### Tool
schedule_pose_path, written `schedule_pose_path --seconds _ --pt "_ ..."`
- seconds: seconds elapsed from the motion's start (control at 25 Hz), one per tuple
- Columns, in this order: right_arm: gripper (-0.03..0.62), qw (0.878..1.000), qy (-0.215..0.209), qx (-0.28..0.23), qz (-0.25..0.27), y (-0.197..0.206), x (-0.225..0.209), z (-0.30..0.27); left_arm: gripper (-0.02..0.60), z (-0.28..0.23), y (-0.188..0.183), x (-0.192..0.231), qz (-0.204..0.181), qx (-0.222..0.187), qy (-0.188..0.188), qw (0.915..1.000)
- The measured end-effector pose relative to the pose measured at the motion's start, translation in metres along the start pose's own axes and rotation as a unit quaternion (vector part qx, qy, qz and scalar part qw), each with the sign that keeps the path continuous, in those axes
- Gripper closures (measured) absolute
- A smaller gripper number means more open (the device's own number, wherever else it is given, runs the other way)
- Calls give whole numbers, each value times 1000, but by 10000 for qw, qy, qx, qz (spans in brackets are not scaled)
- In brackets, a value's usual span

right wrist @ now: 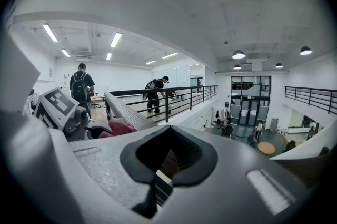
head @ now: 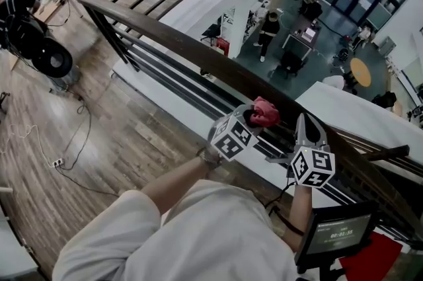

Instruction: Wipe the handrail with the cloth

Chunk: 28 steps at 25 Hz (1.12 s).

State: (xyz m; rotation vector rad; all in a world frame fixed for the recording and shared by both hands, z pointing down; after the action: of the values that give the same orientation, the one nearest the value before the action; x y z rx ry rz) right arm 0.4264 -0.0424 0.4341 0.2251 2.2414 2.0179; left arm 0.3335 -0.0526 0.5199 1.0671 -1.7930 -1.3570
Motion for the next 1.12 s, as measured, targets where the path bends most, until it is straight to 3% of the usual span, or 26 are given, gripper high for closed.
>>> schedule_pose_path --seconds 0.36,1.12 --pt "592 9999 120 38 -63 5 11 -7 491 16 5 23 -52 8 -38 10000" --pt "592 9977 551 393 -93 16 21 -11 489 63 5 98 50 -32 -472 9989"
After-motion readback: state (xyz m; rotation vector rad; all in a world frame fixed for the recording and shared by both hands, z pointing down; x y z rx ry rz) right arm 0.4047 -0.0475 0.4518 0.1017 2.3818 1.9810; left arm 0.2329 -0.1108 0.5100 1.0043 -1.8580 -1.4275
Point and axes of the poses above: the fingertips, and each gripper's own axes: z backward along the fingers, x to its left, y out of its underside, the point moved 1 cm from there along z, backward along the fingers, and after that the axes turned 10 degrees about -x, right-handed, at the moved point
